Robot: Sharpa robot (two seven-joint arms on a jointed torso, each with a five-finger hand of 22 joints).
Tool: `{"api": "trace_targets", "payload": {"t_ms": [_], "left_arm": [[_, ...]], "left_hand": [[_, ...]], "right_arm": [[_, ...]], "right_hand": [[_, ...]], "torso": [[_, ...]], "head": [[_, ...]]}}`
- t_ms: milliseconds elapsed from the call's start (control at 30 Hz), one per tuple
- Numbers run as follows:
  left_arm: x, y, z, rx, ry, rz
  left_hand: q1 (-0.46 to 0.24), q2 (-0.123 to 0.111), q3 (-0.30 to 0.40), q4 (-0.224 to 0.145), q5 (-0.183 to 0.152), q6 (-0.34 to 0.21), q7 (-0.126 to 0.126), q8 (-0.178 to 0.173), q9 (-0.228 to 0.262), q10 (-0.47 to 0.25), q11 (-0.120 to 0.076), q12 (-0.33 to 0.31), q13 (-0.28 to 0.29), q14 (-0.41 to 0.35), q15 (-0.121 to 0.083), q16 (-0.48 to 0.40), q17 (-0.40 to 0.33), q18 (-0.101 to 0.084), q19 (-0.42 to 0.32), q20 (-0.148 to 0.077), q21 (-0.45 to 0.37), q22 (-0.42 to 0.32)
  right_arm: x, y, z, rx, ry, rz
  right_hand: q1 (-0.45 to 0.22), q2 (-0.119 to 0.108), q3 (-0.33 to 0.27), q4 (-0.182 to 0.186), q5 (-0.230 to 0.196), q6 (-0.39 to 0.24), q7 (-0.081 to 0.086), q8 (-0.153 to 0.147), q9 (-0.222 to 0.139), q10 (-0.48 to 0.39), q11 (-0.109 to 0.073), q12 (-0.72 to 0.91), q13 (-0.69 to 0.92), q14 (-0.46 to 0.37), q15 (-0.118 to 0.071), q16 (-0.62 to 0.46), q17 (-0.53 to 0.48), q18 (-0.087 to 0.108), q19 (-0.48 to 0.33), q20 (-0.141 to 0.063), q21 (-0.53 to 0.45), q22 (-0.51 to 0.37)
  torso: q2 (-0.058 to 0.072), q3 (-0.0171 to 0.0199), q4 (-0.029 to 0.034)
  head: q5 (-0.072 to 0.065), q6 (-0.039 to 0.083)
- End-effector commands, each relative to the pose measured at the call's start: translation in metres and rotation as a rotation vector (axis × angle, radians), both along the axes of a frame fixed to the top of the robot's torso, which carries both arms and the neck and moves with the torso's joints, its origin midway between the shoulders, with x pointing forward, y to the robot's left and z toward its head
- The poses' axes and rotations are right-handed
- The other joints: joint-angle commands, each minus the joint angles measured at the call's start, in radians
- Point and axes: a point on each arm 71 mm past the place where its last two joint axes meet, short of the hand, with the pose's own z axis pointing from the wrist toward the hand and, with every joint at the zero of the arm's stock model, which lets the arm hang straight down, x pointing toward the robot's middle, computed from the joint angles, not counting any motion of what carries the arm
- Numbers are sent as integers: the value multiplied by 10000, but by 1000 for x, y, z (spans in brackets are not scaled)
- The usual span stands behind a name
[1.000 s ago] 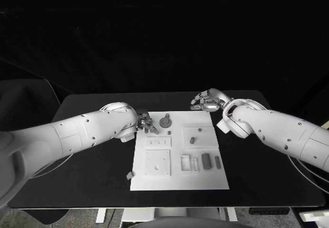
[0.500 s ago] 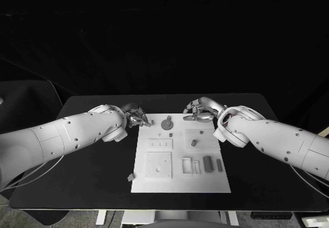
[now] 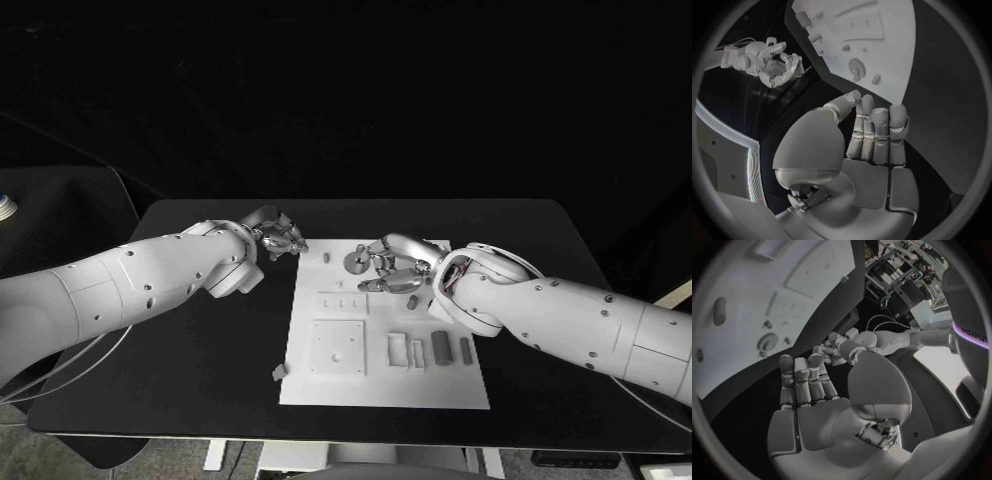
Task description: Assemble the parts on the task board
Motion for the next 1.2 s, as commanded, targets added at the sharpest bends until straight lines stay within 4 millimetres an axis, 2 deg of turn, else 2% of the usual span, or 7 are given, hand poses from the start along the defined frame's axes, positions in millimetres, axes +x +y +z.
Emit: {"api": "trace_targets", "payload": {"t_ms": [33, 300, 433, 600, 833, 1033, 1200], "left_arm": [[2, 3, 2, -750, -88, 292], [5, 8, 2, -1373, -62, 841], [6, 10, 2, -1499, -49, 1014], [6, 6, 3, -1549, -71, 1005], [7, 2, 2, -1569, -23, 955], [7, 0, 2, -1564, -19, 962], [7, -3, 2, -1565, 11, 943]], "left_hand": [[52, -55, 59, 39, -13, 54, 11, 64, 5, 32, 66, -90, -31, -7, 57, -116, -35, 123, -74, 38, -69, -27], [-591, -233, -503, 82, -39, -73, 34, -3, 26, 88, 108, -303, -181, 55, 160, -383, -171, 44, -75, 74, -231, -101], [-650, -244, -592, 64, -40, -96, 36, -16, 26, 80, 112, -331, -198, 49, 168, -416, -185, 40, -87, 74, -255, -111], [-662, -242, -610, 61, -40, -104, 37, -20, 26, 77, 113, -337, -202, 47, 170, -424, -189, 39, -90, 74, -261, -113], [-668, -234, -620, 59, -38, -104, 37, -20, 27, 79, 113, -340, -204, 46, 172, -430, -191, 38, -91, 73, -265, -115], [-670, -227, -625, 58, -36, -102, 36, -19, 28, 81, 113, -341, -205, 46, 172, -433, -193, 38, -91, 73, -268, -116], [-671, -221, -629, 57, -35, -101, 36, -18, 29, 82, 112, -342, -206, 46, 173, -436, -194, 39, -91, 72, -270, -117]], "right_arm": [[-10, 15, -9, -790, -368, 939], [-26, 44, -33, -1362, -607, 1483], [-35, 62, -42, -1503, -540, 1764], [-41, 83, -54, -1599, -452, 2084], [-54, 107, -71, -1727, -281, 2462], [-61, 126, -74, -1731, -169, 2750], [-64, 137, -74, -1723, -146, 2948]], "right_hand": [[121, -23, -86, -14, -39, 65, -7, 31, 15, 14, -44, 39, -16, -8, -75, 55, -18, 158, -22, -35, 869, -11], [230, -94, -248, -11, -50, 12, 0, -7, 6, 8, -47, 41, -31, -14, -82, 53, -27, 162, -36, -37, 864, -22], [271, -148, -546, 5, -56, -71, 9, -64, -11, -4, -42, 38, -56, -26, -84, 47, -41, 155, -56, -30, 853, -40], [284, -164, -978, 26, -52, -205, -7, -142, -41, -40, -24, 22, -95, -41, -81, 39, -62, 143, -71, -20, 837, -69], [308, -159, -1166, 35, -54, -304, -45, -190, -62, -60, -10, 13, -114, -45, -79, 38, -70, 140, -75, -16, 828, -84], [486, -137, -1640, 91, -46, -1047, -139, -445, -208, -48, 27, 43, -160, -3, -78, 82, -87, 142, -15, -8, 835, -127], [520, -136, -1716, 106, -46, -1235, -149, -489, -244, -37, 30, 63, -163, 14, -79, 104, -84, 142, 4, -7, 842, -134]], "torso": [[-14, -4, 3], [24, 13, 4], [27, 18, -5], [15, 5, -12], [26, 22, 6], [23, 23, -2], [20, 19, 2]], "head": [[86, -3], [399, 3], [479, -32], [425, 1], [416, 1], [410, -3], [407, -9]]}}
